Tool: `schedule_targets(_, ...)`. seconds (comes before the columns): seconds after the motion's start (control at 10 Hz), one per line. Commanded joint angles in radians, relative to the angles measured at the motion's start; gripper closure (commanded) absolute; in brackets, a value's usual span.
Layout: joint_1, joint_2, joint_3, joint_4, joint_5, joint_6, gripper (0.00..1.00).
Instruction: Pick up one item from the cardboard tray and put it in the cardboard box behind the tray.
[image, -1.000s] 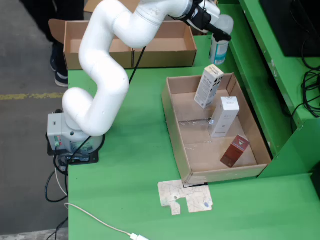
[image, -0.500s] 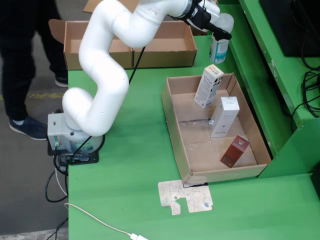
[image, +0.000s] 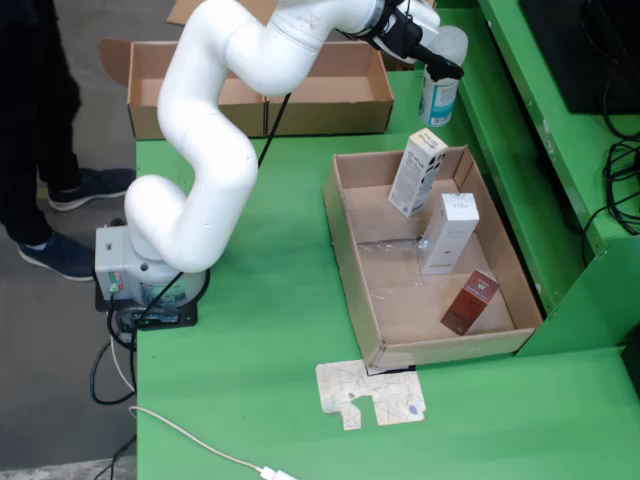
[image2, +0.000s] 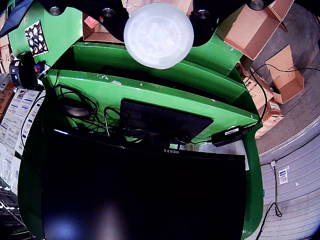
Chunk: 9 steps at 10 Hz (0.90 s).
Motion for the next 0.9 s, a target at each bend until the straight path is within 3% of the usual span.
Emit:
schedule_targets(0.0, 0.006, 0.023, 0.021, 0.014, -0.008, -0.003, 1.0)
schedule_targets(0.5, 0.033, 0.036, 0.021, 0.0, -0.011, 0.023, 1.0)
schedule_targets(0.8, 0.139, 0.055, 0.021, -0.004, -0.1, 0.07, 1.0)
